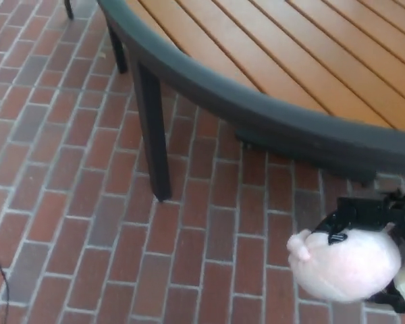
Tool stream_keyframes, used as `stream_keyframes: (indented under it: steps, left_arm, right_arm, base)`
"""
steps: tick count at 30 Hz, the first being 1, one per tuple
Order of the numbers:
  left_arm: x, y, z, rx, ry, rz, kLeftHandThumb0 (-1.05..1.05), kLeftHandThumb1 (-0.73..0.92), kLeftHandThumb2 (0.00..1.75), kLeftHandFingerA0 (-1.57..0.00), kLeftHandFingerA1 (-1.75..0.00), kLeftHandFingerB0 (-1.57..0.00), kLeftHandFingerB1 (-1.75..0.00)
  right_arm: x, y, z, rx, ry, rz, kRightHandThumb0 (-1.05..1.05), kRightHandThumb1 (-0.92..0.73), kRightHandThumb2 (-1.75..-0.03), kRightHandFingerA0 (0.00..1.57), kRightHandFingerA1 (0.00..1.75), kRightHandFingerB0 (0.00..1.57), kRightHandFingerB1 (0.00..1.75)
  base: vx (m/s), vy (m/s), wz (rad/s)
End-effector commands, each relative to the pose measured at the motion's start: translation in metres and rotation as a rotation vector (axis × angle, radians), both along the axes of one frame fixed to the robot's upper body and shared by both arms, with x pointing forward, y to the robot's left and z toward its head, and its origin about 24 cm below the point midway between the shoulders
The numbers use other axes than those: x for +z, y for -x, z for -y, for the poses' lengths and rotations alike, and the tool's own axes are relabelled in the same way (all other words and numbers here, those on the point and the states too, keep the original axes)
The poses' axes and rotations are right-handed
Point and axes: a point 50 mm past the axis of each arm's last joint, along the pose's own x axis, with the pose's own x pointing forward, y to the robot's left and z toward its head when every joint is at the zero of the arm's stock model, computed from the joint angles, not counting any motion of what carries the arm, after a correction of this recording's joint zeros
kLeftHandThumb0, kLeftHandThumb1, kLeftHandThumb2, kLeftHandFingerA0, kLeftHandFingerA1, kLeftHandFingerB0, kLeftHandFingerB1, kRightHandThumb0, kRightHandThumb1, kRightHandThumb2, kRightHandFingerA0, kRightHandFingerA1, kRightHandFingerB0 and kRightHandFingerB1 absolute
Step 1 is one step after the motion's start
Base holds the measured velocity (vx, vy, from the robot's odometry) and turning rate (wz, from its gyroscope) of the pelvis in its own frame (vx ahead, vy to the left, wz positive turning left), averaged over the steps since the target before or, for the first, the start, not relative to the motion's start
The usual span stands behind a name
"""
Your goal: The robot uses its right hand to pick up the emotional support dumpling kept on the square table outside, turn around and walk towards the round table and place it in middle of the desk
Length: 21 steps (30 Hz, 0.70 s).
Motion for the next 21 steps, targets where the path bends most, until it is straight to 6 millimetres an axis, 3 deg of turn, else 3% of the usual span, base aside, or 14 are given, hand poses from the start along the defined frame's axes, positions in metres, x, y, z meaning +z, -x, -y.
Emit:
stream_keyframes:
  steps: [1,4,5,12,13,21]
  left_arm:
    - [0.004,0.001,-0.002,-0.021,-0.037,0.045,-0.08,0.41,1.24,-1.02,-1.14,-0.94,-0.84]
    - [0.004,0.002,-0.001,-0.015,-0.029,0.052,-0.08,0.41,1.24,-1.02,-1.14,-0.94,-0.84]
    - [0.004,0.002,-0.002,-0.016,-0.033,0.051,-0.1,0.42,1.2,-1.01,-1.13,-0.96,-0.86]
    - [0.003,0.006,-0.002,-0.01,-0.032,0.042,-0.07,0.41,1.24,-0.99,-1.12,-0.93,-0.83]
    - [0.003,0.007,-0.002,-0.01,-0.033,0.041,-0.08,0.4,1.27,-0.99,-1.13,-0.97,-0.84]
    - [0.003,0.008,-0.003,-0.016,-0.041,0.034,-0.06,0.37,1.3,-0.98,-1.13,-0.95,-0.82]
  right_arm:
    - [0.011,-0.005,0.007,-0.012,-0.03,0.045,-0.14,-0.63,-0.96,0.9,1.47,0.89,1.09]
    - [0.014,-0.006,0.009,-0.019,-0.035,0.05,-0.14,-0.63,-0.96,0.9,1.47,0.89,1.09]
    - [0.017,-0.009,0.011,-0.032,-0.045,0.058,-0.16,-0.62,-0.9,0.95,1.36,0.93,0.94]
    - [0.035,-0.018,0.024,-0.078,-0.063,0.12,-0.13,-0.64,-0.89,0.94,1.37,0.91,0.95]
    - [0.044,-0.023,0.028,-0.099,-0.042,0.151,-0.12,-0.63,-0.91,0.93,1.36,0.92,0.95]
    - [0.053,-0.033,0.033,-0.169,0.014,0.153,-0.09,-0.61,-0.96,0.94,1.37,0.92,0.93]
  base:
    - [0.47,-0.12,-0.16]
    - [0.45,-0.129,-0.03]
    - [0.42,-0.108,-0.11]
    - [0.4,-0.069,-0.18]
    - [0.35,0.176,-0.04]
    - [0.41,0.203,0.03]
